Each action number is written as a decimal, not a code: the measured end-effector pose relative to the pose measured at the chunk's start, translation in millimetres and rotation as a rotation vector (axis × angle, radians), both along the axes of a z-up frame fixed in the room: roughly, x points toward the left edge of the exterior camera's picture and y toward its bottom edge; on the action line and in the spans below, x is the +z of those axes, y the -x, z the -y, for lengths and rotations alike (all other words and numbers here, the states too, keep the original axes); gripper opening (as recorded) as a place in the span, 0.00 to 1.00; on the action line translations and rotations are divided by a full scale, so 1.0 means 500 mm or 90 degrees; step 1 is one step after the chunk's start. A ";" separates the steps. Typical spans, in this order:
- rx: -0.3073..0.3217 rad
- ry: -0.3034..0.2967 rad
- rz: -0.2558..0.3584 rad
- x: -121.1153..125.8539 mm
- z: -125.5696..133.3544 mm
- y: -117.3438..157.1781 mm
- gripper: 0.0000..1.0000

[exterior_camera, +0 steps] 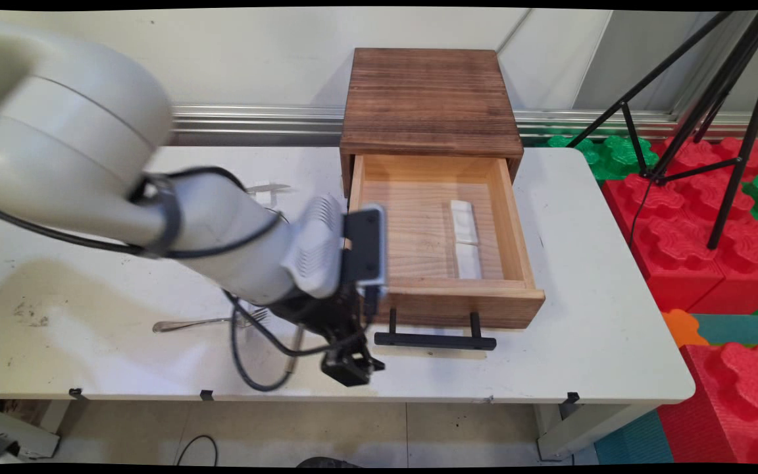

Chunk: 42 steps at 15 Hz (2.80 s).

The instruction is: Pick up the knife from the left of the white plate

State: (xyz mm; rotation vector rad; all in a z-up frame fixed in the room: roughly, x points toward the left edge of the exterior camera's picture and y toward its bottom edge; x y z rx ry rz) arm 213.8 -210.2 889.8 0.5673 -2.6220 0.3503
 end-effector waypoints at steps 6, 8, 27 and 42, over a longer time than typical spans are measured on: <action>-0.006 0.019 -0.021 0.071 -0.041 -0.094 1.00; -0.004 0.024 -0.027 0.093 -0.048 -0.125 1.00; 0.076 0.037 0.053 0.179 0.186 -0.479 1.00; 0.126 -0.007 0.173 0.055 0.427 -0.666 1.00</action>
